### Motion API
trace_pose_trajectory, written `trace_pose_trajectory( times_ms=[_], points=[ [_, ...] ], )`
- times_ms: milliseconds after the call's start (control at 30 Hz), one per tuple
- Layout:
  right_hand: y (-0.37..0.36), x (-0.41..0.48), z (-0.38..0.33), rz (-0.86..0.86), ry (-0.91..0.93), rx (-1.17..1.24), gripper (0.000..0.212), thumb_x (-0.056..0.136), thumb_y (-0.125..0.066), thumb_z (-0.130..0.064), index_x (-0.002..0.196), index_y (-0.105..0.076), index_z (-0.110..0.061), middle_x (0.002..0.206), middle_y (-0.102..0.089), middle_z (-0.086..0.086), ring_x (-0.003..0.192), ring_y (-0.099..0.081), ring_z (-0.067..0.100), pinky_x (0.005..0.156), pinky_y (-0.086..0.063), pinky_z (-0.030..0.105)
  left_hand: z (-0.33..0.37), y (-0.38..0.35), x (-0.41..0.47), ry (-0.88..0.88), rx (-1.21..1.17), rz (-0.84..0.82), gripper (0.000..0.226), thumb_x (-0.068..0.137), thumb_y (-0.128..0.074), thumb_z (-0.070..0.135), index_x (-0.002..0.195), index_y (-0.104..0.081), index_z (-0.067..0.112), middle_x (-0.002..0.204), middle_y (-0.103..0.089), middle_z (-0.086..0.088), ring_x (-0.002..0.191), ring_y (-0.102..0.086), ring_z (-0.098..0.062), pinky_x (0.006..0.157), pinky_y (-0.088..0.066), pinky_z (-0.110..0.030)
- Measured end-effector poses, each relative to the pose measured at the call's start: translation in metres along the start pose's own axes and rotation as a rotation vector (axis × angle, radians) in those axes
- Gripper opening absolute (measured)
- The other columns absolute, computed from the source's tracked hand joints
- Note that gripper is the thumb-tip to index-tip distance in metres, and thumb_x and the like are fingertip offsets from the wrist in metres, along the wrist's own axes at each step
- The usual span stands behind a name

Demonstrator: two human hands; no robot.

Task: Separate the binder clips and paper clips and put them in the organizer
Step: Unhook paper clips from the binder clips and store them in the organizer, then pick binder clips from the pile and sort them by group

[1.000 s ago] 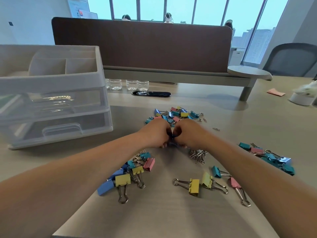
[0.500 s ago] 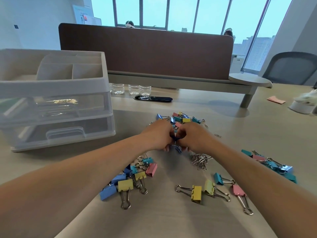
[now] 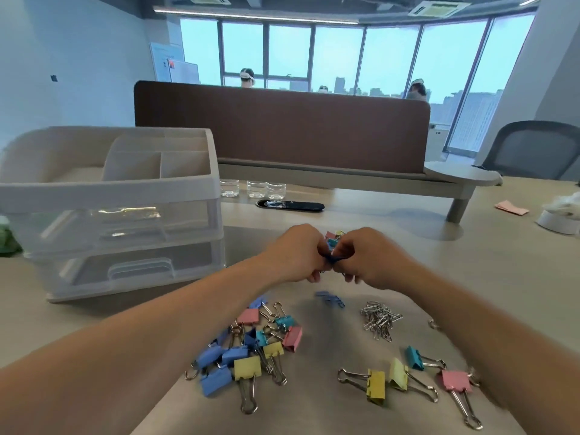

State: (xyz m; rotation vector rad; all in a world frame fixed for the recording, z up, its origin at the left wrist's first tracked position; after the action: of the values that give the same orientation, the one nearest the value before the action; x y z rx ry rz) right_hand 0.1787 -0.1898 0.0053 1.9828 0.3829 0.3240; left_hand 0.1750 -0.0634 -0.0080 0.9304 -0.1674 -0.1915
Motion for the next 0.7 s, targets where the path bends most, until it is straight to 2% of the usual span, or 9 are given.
trace_pose_trajectory(
  times_ms=[67, 167, 267, 300, 400, 467, 533, 600, 700],
  points=[
    [0.013, 0.001, -0.013, 0.018, 0.023, -0.011, 0.015, 0.085, -0.070, -0.010, 0.072, -0.065, -0.017, 0.061, -0.068, 0.002, 0.049, -0.059, 0.009, 0.050, -0.044, 0.015, 0.007, 0.016, -0.005, -0.018, 0.011, 0.019, 0.014, 0.090, -0.064, 0.016, 0.089, -0.075, 0.007, 0.070, -0.073, -0.010, 0.061, -0.071, -0.017, 0.055, -0.056, -0.022],
    [0.035, 0.007, -0.042, 0.044, 0.073, -0.056, 0.014, 0.084, -0.073, -0.019, 0.071, -0.069, -0.020, 0.063, -0.071, 0.000, 0.054, -0.063, 0.010, 0.064, -0.054, 0.027, 0.014, 0.050, -0.014, -0.044, 0.033, 0.055, 0.014, 0.090, -0.063, 0.015, 0.089, -0.076, 0.010, 0.067, -0.073, -0.006, 0.058, -0.071, -0.014, 0.068, -0.060, -0.031],
    [0.053, 0.018, -0.076, 0.044, 0.112, -0.061, 0.010, 0.083, -0.071, -0.019, 0.073, -0.070, -0.020, 0.063, -0.072, -0.001, 0.058, -0.069, 0.014, 0.071, -0.059, 0.034, 0.015, 0.089, -0.025, -0.035, 0.052, 0.104, 0.016, 0.087, -0.063, 0.013, 0.076, -0.074, 0.017, 0.062, -0.071, -0.005, 0.054, -0.070, -0.012, 0.068, -0.057, -0.030],
    [0.057, 0.023, -0.089, 0.038, 0.128, -0.048, 0.008, 0.084, -0.071, -0.019, 0.076, -0.071, -0.019, 0.064, -0.072, -0.001, 0.059, -0.070, 0.013, 0.072, -0.060, 0.034, 0.013, 0.103, -0.029, -0.024, 0.062, 0.123, 0.016, 0.087, -0.063, 0.014, 0.075, -0.073, 0.017, 0.062, -0.071, -0.004, 0.055, -0.069, -0.011, 0.067, -0.057, -0.028],
    [0.067, 0.040, -0.130, 0.016, 0.188, -0.012, 0.005, 0.086, -0.071, -0.020, 0.082, -0.072, -0.016, 0.066, -0.073, -0.002, 0.057, -0.069, 0.005, 0.068, -0.058, 0.025, 0.006, 0.148, -0.046, 0.008, 0.074, 0.172, 0.015, 0.089, -0.063, 0.017, 0.092, -0.077, 0.011, 0.069, -0.073, -0.007, 0.058, -0.070, -0.012, 0.066, -0.057, -0.022],
    [0.073, 0.052, -0.161, 0.012, 0.244, 0.010, 0.005, 0.086, -0.072, -0.019, 0.085, -0.072, -0.015, 0.068, -0.074, -0.001, 0.058, -0.069, 0.005, 0.063, -0.054, 0.019, 0.000, 0.178, -0.057, 0.025, 0.077, 0.205, 0.016, 0.089, -0.064, 0.014, 0.095, -0.076, 0.005, 0.073, -0.074, -0.013, 0.058, -0.069, -0.013, 0.059, -0.055, -0.015],
    [0.076, 0.066, -0.195, 0.020, 0.299, 0.027, 0.004, 0.084, -0.072, -0.016, 0.085, -0.074, -0.013, 0.070, -0.074, 0.001, 0.061, -0.071, 0.009, 0.061, -0.051, 0.016, -0.010, 0.211, -0.071, 0.060, 0.092, 0.247, 0.014, 0.088, -0.064, 0.009, 0.092, -0.076, 0.003, 0.071, -0.072, -0.012, 0.051, -0.065, -0.007, 0.049, -0.048, -0.010],
    [0.074, 0.075, -0.216, 0.020, 0.328, 0.051, 0.005, 0.082, -0.072, -0.013, 0.078, -0.074, -0.015, 0.069, -0.074, 0.002, 0.061, -0.069, 0.011, 0.063, -0.053, 0.020, -0.018, 0.231, -0.078, 0.101, 0.100, 0.270, 0.012, 0.086, -0.066, 0.008, 0.086, -0.077, 0.006, 0.063, -0.069, -0.006, 0.046, -0.061, -0.004, 0.047, -0.044, -0.009],
    [0.064, 0.097, -0.253, 0.019, 0.371, 0.094, 0.015, 0.079, -0.073, -0.012, 0.067, -0.071, -0.022, 0.061, -0.071, -0.001, 0.059, -0.065, 0.012, 0.071, -0.055, 0.027, -0.042, 0.264, -0.091, 0.206, 0.167, 0.296, 0.013, 0.085, -0.066, 0.011, 0.086, -0.078, 0.010, 0.062, -0.071, -0.002, 0.056, -0.068, -0.010, 0.055, -0.047, -0.008]
  ],
)
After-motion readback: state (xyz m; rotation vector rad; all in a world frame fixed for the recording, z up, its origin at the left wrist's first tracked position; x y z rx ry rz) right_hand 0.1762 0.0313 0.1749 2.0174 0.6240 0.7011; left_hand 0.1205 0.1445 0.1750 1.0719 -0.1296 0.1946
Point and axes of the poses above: each hand's wrist, its own x-axis towards the middle knuckle, its own y-axis out of the back of the hand, z = x × y, the point moved 5 cm from there along x, towards the middle knuckle
